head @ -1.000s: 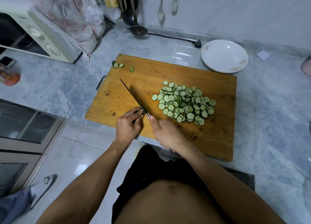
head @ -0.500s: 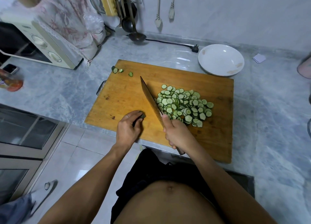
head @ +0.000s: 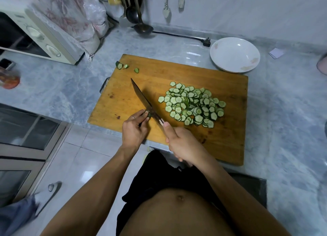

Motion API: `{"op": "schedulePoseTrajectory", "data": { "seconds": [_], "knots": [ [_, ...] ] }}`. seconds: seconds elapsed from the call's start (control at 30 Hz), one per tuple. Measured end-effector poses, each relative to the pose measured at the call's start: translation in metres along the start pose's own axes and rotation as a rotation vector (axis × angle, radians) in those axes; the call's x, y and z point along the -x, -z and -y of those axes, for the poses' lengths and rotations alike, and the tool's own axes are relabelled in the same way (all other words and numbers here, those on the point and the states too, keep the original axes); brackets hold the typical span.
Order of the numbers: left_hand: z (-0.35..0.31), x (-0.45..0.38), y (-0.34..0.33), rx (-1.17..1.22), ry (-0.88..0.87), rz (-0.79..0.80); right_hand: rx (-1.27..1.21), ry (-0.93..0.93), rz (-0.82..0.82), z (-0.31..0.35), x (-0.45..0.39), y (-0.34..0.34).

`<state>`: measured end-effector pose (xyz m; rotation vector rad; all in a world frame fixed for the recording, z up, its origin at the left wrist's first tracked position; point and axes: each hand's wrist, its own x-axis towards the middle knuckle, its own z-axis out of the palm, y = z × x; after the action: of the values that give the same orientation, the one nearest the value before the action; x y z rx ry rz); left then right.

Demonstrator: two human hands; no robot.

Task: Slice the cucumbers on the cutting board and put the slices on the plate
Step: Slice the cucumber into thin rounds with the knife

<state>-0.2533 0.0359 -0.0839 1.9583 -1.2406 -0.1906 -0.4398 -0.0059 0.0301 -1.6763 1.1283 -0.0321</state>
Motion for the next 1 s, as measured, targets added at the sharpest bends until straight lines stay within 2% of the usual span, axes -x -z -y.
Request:
{"op": "schedulePoseTrajectory", "data": {
  "seconds": [0.37, 0.57, 1.0],
  "knots": [
    [0.003, 0.001, 0.0, -0.016, -0.047, 0.028, 0.034, -0.004, 0.022, 0.005, -0.025, -0.008],
    [0.001, 0.001, 0.0, -0.005, -0.025, 0.022, 0.018, -0.005, -0.019, 0.001, -0.039, -0.018],
    [-0.001, 0.003, 0.005, -0.029, 0.021, 0.046, -0.108, -0.126, -0.023, -0.009, -0.034, 0.009]
  ]
}}
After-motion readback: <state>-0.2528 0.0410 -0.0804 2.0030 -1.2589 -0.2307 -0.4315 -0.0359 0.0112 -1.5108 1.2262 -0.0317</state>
